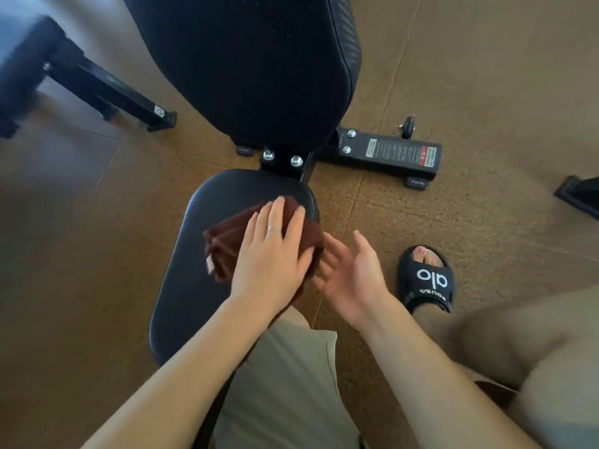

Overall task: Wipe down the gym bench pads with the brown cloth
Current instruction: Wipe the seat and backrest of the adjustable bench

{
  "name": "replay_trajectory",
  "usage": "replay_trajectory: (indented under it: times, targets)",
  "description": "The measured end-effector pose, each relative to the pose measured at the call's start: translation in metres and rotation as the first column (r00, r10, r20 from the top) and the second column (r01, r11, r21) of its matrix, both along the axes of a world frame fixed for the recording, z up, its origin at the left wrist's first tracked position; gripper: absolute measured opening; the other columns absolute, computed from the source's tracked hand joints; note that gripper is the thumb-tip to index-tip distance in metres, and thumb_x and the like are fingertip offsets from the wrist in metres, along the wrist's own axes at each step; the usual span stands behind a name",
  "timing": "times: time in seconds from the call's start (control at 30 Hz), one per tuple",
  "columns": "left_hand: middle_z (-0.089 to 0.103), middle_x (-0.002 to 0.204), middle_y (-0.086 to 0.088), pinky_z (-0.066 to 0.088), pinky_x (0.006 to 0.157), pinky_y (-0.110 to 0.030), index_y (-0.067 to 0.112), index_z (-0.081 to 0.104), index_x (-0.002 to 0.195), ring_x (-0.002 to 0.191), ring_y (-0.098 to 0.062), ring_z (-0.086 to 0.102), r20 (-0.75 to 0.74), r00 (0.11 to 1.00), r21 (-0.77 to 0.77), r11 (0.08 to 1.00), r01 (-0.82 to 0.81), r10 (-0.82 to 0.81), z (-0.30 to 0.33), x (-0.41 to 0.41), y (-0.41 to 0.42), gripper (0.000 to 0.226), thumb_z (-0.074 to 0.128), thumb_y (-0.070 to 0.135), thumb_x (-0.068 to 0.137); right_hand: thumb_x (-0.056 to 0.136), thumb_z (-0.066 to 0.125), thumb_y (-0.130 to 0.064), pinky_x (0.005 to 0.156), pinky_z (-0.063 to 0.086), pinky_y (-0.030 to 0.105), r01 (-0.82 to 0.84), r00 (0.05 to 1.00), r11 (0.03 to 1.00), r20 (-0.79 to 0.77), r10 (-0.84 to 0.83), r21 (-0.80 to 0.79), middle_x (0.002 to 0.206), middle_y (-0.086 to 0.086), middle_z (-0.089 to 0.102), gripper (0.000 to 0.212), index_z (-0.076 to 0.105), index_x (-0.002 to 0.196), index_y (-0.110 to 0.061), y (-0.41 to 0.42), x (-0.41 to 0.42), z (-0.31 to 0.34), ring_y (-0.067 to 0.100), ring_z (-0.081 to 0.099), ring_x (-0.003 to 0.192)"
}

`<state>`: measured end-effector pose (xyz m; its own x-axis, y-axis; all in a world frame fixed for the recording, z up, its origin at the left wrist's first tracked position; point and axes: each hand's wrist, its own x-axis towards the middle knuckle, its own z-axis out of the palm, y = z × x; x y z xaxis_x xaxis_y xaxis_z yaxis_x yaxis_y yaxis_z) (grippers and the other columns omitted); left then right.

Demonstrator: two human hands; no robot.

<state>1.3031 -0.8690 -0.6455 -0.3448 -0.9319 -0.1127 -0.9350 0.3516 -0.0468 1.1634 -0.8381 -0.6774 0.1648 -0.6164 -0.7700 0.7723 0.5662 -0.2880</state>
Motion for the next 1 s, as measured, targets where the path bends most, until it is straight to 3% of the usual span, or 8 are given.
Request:
replay_trajectory:
  times: [0.1, 0.2, 0.3, 0.43, 0.67, 0.8, 0.9, 1.0]
  targets:
    - [0.029, 0.165, -0.020, 0.021, 0.125, -0.048, 0.015, 0.035, 0.157, 0.151, -0.038, 0.030, 0.020, 1.000, -0.025, 1.000, 0.007, -0.006, -0.006, -0.028, -0.034, 0.062, 0.046, 0.046, 0.105, 0.108, 0.027, -0.059, 0.109, 0.042, 0.050, 0.028, 0.999, 1.000, -0.040, -0.028, 0.006, 0.134, 0.010, 0.070, 0.064, 0.055, 0.147, -0.015, -0.001, 0.001, 0.005, 0.029, 0.061, 0.128]
    - [0.024, 0.168, -0.018, 0.016, 0.127, -0.047, 0.018, 0.030, 0.160, 0.154, -0.036, 0.026, -0.015, 1.000, -0.020, 1.000, 0.010, -0.010, -0.004, -0.032, -0.038, 0.063, 0.046, 0.045, 0.105, 0.107, 0.028, -0.062, 0.110, 0.041, 0.052, 0.070, 0.997, 0.997, -0.046, -0.068, 0.033, 0.139, 0.014, 0.065, 0.070, 0.055, 0.147, -0.011, -0.002, 0.002, 0.010, 0.032, 0.058, 0.130]
    - [0.028, 0.167, -0.016, 0.017, 0.126, -0.046, 0.021, 0.026, 0.162, 0.153, -0.034, 0.030, -0.045, 0.998, 0.026, 0.999, 0.046, -0.045, 0.006, 0.001, 0.009, 0.067, 0.052, 0.040, 0.103, 0.104, 0.027, -0.068, 0.121, 0.034, 0.057, 0.069, 0.997, 0.997, -0.028, -0.068, 0.035, 0.145, 0.016, 0.061, 0.077, 0.053, 0.148, -0.011, -0.001, 0.005, 0.015, 0.035, 0.054, 0.137]
    - [0.035, 0.162, -0.020, 0.030, 0.123, -0.052, 0.017, 0.034, 0.160, 0.148, -0.038, 0.039, 0.026, 0.996, 0.030, 0.996, 0.090, -0.091, 0.010, 0.053, 0.076, 0.074, 0.066, 0.033, 0.095, 0.104, 0.027, -0.068, 0.120, 0.034, 0.057, 0.101, 0.995, 0.992, -0.032, -0.099, 0.079, 0.145, 0.013, 0.061, 0.075, 0.055, 0.146, -0.013, -0.004, 0.007, 0.017, 0.034, 0.054, 0.137]
    - [0.036, 0.161, -0.020, 0.027, 0.126, -0.049, 0.015, 0.039, 0.155, 0.149, -0.037, 0.035, 0.013, 0.994, -0.019, 0.994, 0.110, -0.110, -0.006, -0.031, -0.030, 0.057, 0.054, 0.030, 0.102, 0.102, 0.030, -0.071, 0.123, 0.032, 0.054, 0.077, 0.997, 0.996, -0.036, -0.075, 0.047, 0.148, 0.011, 0.060, 0.079, 0.047, 0.153, -0.013, -0.001, 0.000, 0.006, 0.032, 0.053, 0.139]
    - [0.047, 0.152, -0.014, 0.026, 0.122, -0.043, 0.019, 0.053, 0.142, 0.141, -0.033, 0.041, 0.084, 0.996, 0.054, 0.998, 0.036, -0.040, -0.004, -0.068, -0.083, 0.045, 0.054, 0.028, 0.098, 0.102, 0.034, -0.070, 0.098, 0.053, 0.050, 0.105, 0.990, 0.992, -0.103, -0.098, 0.066, 0.138, 0.011, 0.067, 0.072, 0.054, 0.148, -0.017, -0.010, 0.003, 0.008, 0.033, 0.064, 0.124]
    - [0.057, 0.139, -0.009, 0.038, 0.109, -0.040, 0.025, 0.057, 0.138, 0.126, -0.030, 0.053, 0.024, 1.000, 0.096, 0.995, 0.015, -0.017, 0.000, -0.060, -0.102, 0.043, 0.055, 0.035, 0.095, 0.102, 0.032, -0.071, 0.112, 0.046, 0.055, 0.075, 0.984, 0.997, -0.163, -0.070, 0.025, 0.130, 0.011, 0.071, 0.070, 0.062, 0.140, -0.021, -0.020, 0.008, 0.014, 0.033, 0.064, 0.123]
    - [0.056, 0.144, -0.005, 0.040, 0.110, -0.041, 0.029, 0.051, 0.144, 0.129, -0.028, 0.054, -0.095, 0.995, 0.050, 0.999, -0.007, 0.011, 0.002, -0.038, -0.097, 0.046, 0.048, 0.045, 0.101, 0.104, 0.027, -0.071, 0.116, 0.042, 0.059, 0.022, 0.971, 1.000, -0.238, -0.026, -0.018, 0.134, 0.010, 0.068, 0.065, 0.060, 0.141, -0.030, -0.025, 0.015, 0.030, 0.033, 0.062, 0.127]
